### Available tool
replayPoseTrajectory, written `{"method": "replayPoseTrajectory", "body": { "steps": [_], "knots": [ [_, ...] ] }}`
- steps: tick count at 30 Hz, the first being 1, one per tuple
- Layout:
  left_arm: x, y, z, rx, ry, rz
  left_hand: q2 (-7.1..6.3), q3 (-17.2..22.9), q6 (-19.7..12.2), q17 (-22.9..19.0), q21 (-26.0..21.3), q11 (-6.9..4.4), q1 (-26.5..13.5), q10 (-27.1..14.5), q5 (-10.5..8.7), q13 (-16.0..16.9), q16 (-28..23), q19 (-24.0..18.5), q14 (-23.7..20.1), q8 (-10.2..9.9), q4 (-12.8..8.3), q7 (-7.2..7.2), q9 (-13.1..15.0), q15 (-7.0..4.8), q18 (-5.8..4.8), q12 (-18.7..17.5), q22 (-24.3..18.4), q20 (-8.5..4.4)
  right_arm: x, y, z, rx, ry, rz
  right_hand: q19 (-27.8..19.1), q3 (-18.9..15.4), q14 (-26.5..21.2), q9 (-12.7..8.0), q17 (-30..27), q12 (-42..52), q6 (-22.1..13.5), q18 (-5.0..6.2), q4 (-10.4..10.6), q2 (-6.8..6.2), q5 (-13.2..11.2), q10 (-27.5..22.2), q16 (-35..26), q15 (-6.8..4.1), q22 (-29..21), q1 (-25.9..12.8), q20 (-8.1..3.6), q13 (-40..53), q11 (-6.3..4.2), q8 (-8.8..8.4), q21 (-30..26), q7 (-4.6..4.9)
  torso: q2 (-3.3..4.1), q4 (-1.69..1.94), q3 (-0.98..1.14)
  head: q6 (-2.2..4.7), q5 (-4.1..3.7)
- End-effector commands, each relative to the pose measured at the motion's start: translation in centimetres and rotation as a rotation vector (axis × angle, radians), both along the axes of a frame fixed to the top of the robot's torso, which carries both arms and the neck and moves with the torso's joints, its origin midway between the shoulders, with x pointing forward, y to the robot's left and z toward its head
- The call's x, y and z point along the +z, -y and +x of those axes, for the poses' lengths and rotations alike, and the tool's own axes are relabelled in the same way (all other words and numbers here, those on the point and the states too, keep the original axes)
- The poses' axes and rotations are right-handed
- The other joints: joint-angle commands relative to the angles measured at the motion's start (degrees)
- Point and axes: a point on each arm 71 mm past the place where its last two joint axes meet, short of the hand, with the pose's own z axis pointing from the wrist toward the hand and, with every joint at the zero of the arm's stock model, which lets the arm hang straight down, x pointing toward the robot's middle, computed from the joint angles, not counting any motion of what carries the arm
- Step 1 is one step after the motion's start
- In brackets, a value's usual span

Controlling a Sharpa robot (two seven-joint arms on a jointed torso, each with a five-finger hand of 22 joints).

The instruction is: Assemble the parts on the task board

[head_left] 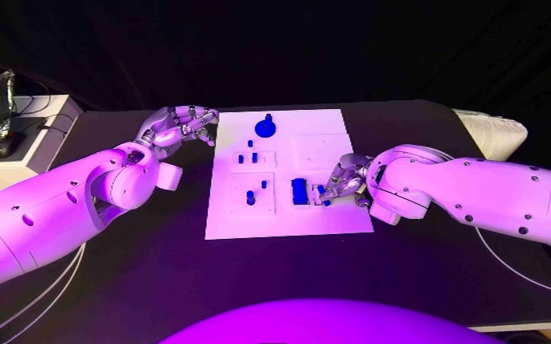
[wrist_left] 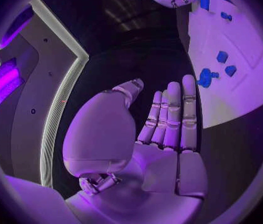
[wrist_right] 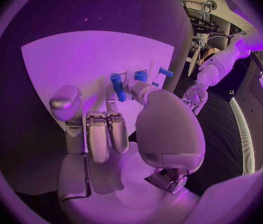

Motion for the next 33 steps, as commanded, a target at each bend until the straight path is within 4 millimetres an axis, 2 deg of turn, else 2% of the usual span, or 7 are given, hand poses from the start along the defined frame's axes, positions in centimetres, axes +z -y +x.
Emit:
{"method": "replayPoseTrajectory", "body": {
  "steps": [1,19,33],
  "knots": [
    [0.05,0.24,-0.08,-0.020,0.000,-0.008,0.65,-0.1,-0.4,-0.1,-0.4,-0.04,0.1,-0.4,-0.14,-0.1,0.2,0.4,0.1,0.0,0.3,0.07,-0.1,-0.01,0.32,-0.1,-0.1,0.14,-0.02,-0.33,-0.13,0.018,-0.002,0.002,0.0,-0.5,5.6,-0.1,13.2,0.0,0.5,-0.23,0.9,-0.06,-0.9,5.3,-0.2,-0.21,-0.1,-1.1,-0.10,14.2,-0.34,-0.20,-0.2,0.00,0.01,-0.02,0.02,0.02,0.04],
    [0.00,0.22,-0.08,-0.023,-0.005,-0.004,0.66,-0.2,-0.4,-0.1,-0.4,-0.03,0.2,-0.5,-0.14,-0.1,0.2,0.5,0.0,0.0,0.4,0.06,-0.1,0.00,0.32,-0.2,-0.1,0.14,0.02,-0.63,0.07,0.026,0.016,0.003,0.1,-1.8,5.6,0.0,13.2,0.2,1.3,-0.22,1.9,-0.19,-0.8,5.3,-0.2,-0.43,-0.1,-2.0,-0.26,14.3,-0.61,0.23,-0.4,-0.32,-0.01,-0.05,0.02,0.01,0.27],
    [-0.01,0.23,-0.09,-0.024,-0.007,-0.004,0.69,-0.2,-0.4,-0.1,-0.4,-0.02,0.2,-0.6,-0.14,-0.1,0.2,0.5,0.0,0.1,0.5,0.07,-0.1,0.01,0.31,-0.2,-0.1,0.15,-0.03,-0.95,0.80,0.017,0.050,-0.001,0.3,-3.5,5.6,0.1,13.3,0.1,1.4,-0.26,3.6,-0.21,-3.2,5.3,-0.2,-0.55,-0.1,-2.8,-0.41,14.3,-0.72,0.38,-0.6,-0.43,0.09,0.05,0.02,0.00,0.25]
  ]
}}
